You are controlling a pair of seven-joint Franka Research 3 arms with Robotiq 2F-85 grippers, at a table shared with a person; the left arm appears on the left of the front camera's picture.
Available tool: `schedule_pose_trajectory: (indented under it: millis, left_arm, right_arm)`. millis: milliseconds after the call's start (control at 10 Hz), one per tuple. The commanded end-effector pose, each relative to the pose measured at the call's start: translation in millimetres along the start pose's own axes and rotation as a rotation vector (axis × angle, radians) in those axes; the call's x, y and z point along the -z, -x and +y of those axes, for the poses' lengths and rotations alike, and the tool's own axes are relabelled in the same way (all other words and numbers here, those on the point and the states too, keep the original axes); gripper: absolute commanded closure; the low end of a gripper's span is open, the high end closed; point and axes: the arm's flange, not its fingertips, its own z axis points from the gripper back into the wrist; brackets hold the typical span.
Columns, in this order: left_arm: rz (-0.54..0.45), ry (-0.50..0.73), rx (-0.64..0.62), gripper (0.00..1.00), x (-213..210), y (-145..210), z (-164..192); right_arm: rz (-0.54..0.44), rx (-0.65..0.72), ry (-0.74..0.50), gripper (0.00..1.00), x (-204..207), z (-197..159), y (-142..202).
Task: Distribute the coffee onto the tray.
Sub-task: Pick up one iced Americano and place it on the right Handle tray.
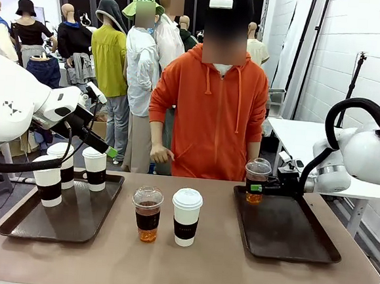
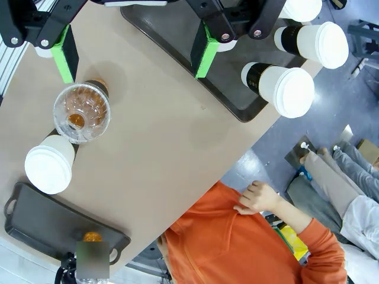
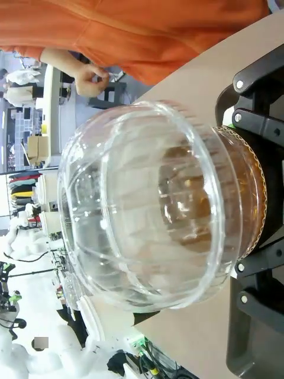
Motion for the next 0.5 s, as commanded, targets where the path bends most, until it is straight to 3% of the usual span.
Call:
schedule_pose_trajectory:
  millis: [0,400]
  left_arm:
    - [-0.008,0.015,-0.003,0.00,0.6,2.6,1.5]
    - [-0.008,0.015,-0.003,0.00,0.6,2.6,1.5]
  right_arm:
    - [-0.034,-0.044,0.047,0.32,-1.9,-8.2,0.5]
    - [-0.054,-0.051,0.068,0.32,0.0,-17.2,11.9]
